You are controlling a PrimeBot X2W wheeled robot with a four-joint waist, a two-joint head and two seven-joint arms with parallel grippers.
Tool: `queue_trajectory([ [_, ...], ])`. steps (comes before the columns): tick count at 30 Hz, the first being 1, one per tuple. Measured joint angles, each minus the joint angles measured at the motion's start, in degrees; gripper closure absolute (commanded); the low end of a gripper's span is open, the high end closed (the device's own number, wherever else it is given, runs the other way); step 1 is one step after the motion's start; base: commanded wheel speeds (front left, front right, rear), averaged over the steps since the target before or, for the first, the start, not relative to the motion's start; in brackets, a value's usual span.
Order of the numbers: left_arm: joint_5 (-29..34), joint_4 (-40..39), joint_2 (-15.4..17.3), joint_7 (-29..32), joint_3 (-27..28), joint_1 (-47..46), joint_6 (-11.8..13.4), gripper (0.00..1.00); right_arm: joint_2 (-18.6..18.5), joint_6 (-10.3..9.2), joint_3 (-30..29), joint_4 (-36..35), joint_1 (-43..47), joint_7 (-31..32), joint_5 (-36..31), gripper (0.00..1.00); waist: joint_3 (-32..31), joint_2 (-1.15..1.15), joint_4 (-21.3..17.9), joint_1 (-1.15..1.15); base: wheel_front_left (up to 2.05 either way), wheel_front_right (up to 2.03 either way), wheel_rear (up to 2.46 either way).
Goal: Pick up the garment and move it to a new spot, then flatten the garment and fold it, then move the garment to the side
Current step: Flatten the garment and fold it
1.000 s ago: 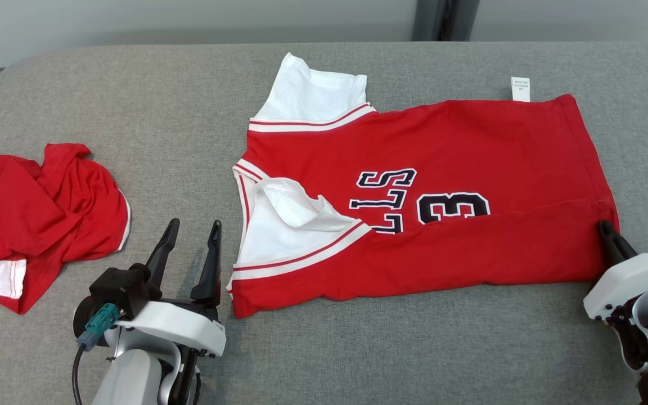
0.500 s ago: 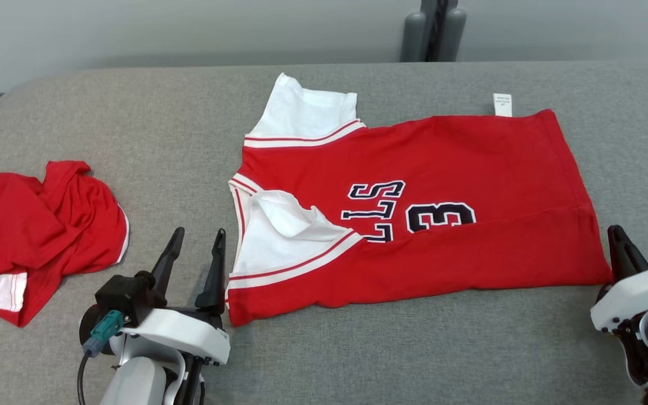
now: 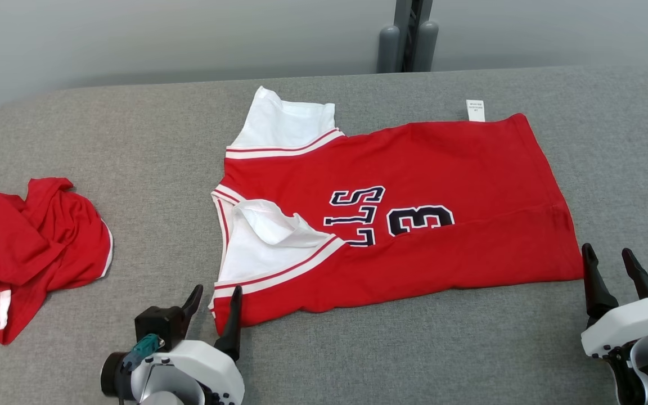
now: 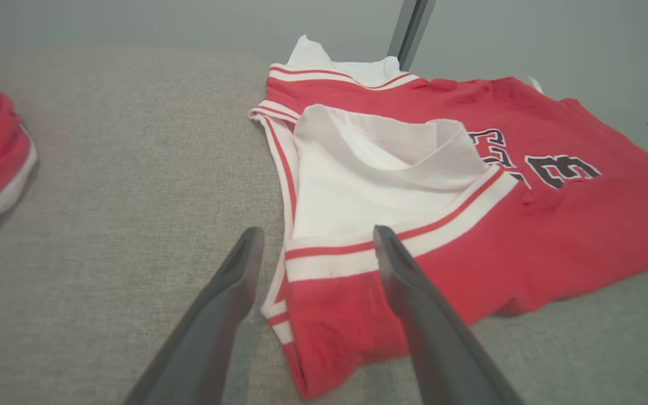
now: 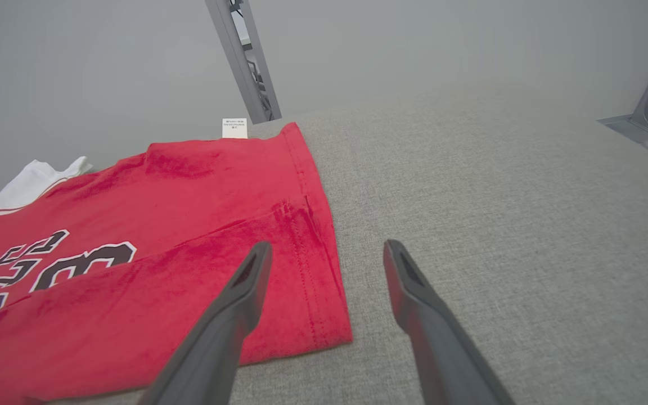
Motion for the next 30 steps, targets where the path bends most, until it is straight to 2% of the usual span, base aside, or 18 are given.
queue_trajectory([
  [8, 1.1, 4.0, 0.4, 3.5, -0.9, -0.4, 3.1, 0.0, 0.7, 0.0, -1.0, -0.9, 0.4, 0.5, -0.5, 0.0, 0.2, 0.0, -0.5, 0.0, 0.0, 0.0, 0.0],
  [14, 1.1, 5.1, 0.5, 4.6, -1.4, -1.3, 3.1, 0.0, 1.1, 0.0, -0.6, -1.6, 0.6, 0.6, -0.5, 0.0, 0.2, 0.0, -0.9, 0.0, 0.0, 0.0, 0.0],
  [18, -0.5, 5.8, 0.5, 5.7, -1.7, -1.8, 2.2, 0.0, 1.2, 0.0, -0.5, -1.4, 0.9, 0.9, -0.5, 0.0, 0.4, 0.0, -0.8, 0.0, 0.0, 0.0, 0.0],
  [19, -0.5, 6.1, 0.5, 6.0, -2.1, -2.1, 2.0, 0.2, 1.1, 0.0, -0.5, -1.1, 1.0, 1.0, -0.5, 0.0, 0.5, 0.0, -0.8, 0.0, 0.0, 0.0, 0.0],
  [20, -0.5, 6.3, 0.5, 6.2, -2.4, -2.4, 1.5, 0.2, 1.1, 0.0, -0.4, -0.9, 1.0, 1.0, -0.5, 0.0, 0.6, 0.0, -0.7, 0.0, 0.0, 0.0, 0.0],
  [21, -0.6, 6.3, 0.6, 6.2, -2.5, -2.6, 0.9, 0.68, 1.1, 0.0, -0.4, -0.7, 1.0, 1.0, -0.5, 0.0, 0.7, 0.0, -0.7, 0.0, 0.0, 0.0, 0.0],
  [22, -1.0, 6.3, 0.5, 6.0, -2.5, -2.7, 0.7, 1.0, 1.2, 0.0, -0.4, -0.5, 1.0, 1.0, -0.5, 0.0, 0.8, 0.0, -0.7, 0.0, 0.0, 0.0, 0.0],
  [25, -1.1, 5.9, 0.5, 4.9, -2.8, -2.9, -0.2, 1.0, 1.4, 0.0, -0.9, 0.5, 0.7, 1.0, 0.0, 0.0, 1.1, 0.0, -0.5, 0.0, 0.0, 0.0, 0.0],
  [30, -0.1, 4.9, 1.8, 3.1, -3.3, -3.8, 0.1, 1.0, 1.6, 0.0, -0.4, 2.8, -0.5, 1.1, 1.5, 0.0, 1.7, 0.0, 0.1, 0.0, 0.0, 0.0, 0.0],
])
